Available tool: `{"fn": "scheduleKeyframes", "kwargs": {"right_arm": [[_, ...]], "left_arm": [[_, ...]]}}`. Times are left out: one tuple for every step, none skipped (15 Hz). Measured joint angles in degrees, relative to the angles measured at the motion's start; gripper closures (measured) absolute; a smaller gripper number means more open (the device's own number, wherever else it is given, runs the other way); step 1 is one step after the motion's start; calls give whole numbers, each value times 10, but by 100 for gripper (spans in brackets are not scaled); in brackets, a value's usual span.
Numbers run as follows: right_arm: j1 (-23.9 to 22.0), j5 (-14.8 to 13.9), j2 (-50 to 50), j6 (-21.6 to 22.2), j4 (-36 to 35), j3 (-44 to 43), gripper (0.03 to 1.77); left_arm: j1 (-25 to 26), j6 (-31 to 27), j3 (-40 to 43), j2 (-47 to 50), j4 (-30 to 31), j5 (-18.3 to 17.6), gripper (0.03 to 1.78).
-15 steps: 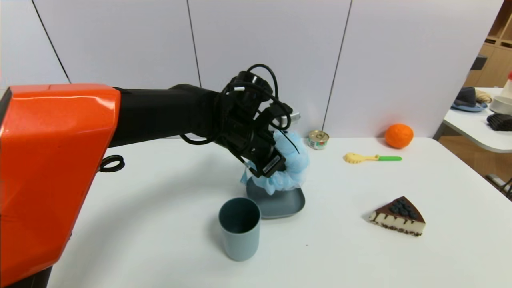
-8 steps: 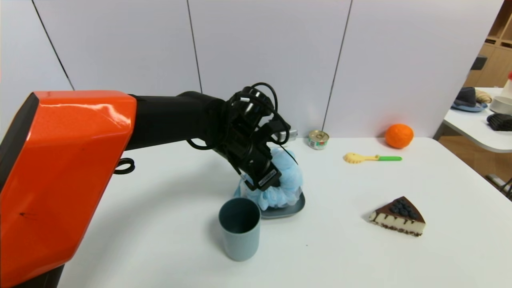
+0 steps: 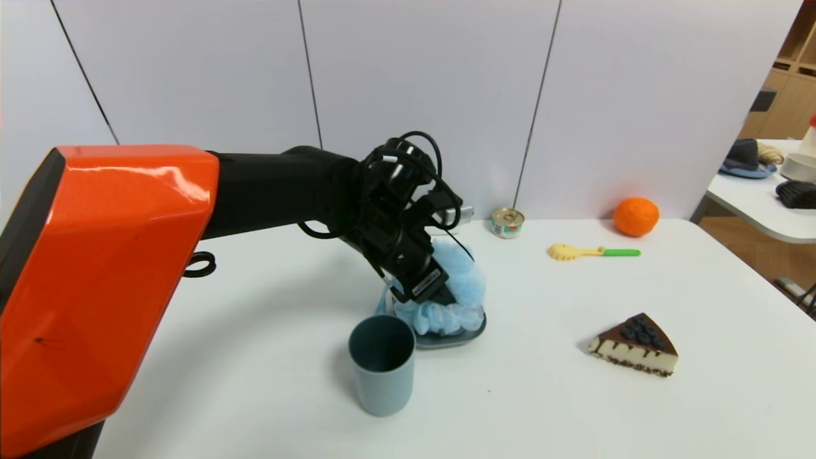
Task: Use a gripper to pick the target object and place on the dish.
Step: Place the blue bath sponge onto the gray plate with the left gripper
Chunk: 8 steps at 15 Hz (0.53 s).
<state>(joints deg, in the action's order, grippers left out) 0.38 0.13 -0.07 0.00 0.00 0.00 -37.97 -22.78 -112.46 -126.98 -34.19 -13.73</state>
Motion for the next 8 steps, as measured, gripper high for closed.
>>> {"fn": "scheduleKeyframes", "kwargs": {"right_arm": [[0,0,0,0,0,0,9],[0,0,0,0,0,0,9],[0,0,0,0,0,0,9],[0,0,0,0,0,0,9],[0,0,0,0,0,0,9],[0,0,0,0,0,0,9],[0,0,0,0,0,0,9],[0,0,0,0,0,0,9]], "left_arm": [[0,0,-1,1,1,0,51],[0,1,-1,3,1,0,46],[0,1,-1,7,0,0,42],[0,0,-1,12,-2,0,38],[0,0,-1,18,-3,0,35],[0,0,-2,26,-4,-1,32],[1,0,-2,34,-4,-1,30],[1,1,-2,43,-5,-1,27]]}}
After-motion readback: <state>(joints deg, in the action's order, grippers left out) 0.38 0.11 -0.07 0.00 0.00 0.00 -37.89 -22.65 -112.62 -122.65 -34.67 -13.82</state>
